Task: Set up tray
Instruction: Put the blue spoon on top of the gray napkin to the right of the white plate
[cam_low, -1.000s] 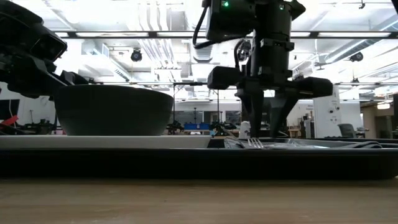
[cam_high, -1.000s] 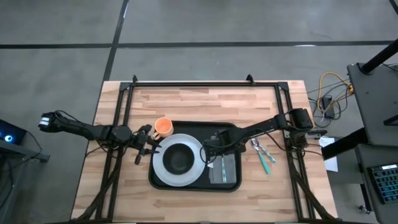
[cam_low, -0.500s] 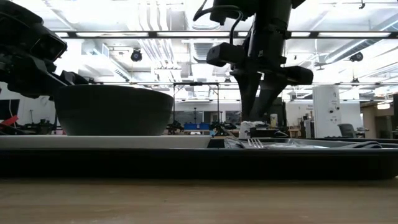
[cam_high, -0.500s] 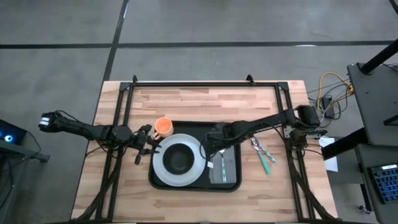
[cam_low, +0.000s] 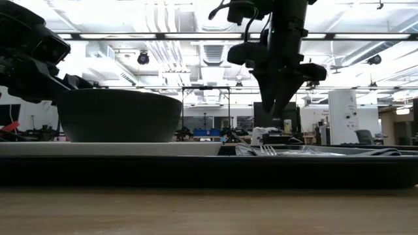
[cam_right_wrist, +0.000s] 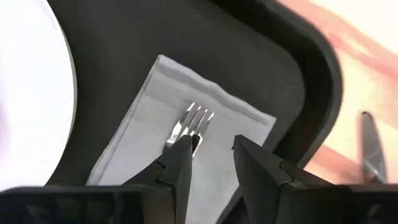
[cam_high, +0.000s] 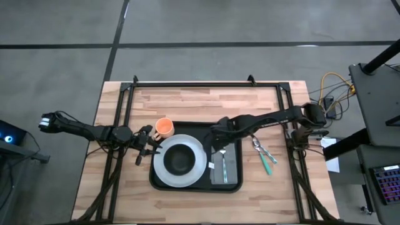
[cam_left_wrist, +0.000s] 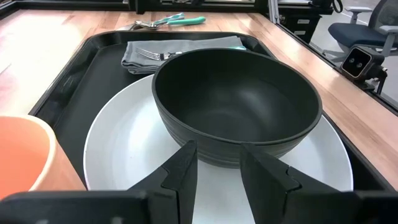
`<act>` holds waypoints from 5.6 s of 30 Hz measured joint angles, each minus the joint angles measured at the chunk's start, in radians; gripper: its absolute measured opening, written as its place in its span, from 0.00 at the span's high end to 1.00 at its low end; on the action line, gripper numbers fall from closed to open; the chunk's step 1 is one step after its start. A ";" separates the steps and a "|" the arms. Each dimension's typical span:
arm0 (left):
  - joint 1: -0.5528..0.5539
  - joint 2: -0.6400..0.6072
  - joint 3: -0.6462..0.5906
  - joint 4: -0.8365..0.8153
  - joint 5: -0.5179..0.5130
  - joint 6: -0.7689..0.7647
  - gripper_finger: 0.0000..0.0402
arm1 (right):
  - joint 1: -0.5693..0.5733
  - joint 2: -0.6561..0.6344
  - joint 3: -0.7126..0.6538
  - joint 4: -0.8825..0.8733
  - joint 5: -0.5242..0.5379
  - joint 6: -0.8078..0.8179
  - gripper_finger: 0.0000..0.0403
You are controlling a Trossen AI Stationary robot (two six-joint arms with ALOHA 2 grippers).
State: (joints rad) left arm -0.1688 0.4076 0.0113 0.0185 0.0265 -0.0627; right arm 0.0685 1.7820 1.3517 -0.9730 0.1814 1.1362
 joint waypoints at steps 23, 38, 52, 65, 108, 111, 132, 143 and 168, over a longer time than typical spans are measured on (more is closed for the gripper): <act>0.000 0.000 0.000 0.000 0.000 0.000 0.75 | 0.160 -0.487 -0.460 0.043 0.012 0.188 0.64; 0.000 0.000 0.000 0.000 0.000 0.000 0.75 | 0.337 -0.506 -0.555 0.037 -0.112 0.396 0.61; 0.000 0.000 0.000 0.000 0.000 0.000 0.75 | 0.405 -0.408 -0.581 0.035 -0.133 0.450 0.63; 0.000 0.000 0.000 0.000 0.000 0.000 0.75 | 0.405 -0.413 -0.682 0.101 -0.160 0.488 0.60; 0.000 0.000 0.000 0.000 0.000 0.000 0.75 | 0.405 -0.408 -0.795 0.282 -0.155 0.619 0.89; 0.000 0.000 0.000 0.000 0.000 0.000 0.75 | 0.405 -0.408 -0.796 0.297 -0.155 0.619 0.89; 0.000 0.000 0.000 0.000 0.000 0.000 0.75 | 0.405 -0.410 -0.658 0.307 -0.061 0.801 0.90; 0.000 0.000 0.000 0.000 0.000 0.000 0.75 | 0.396 -0.272 -0.474 0.296 0.030 0.869 0.90; 0.000 0.000 0.000 0.000 0.000 0.000 0.75 | 0.300 0.127 -0.026 0.250 0.026 0.794 0.90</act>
State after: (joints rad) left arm -0.1688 0.4072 0.0113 0.0181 0.0265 -0.0626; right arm 0.3683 1.9085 1.3261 -0.7225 0.2079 1.9298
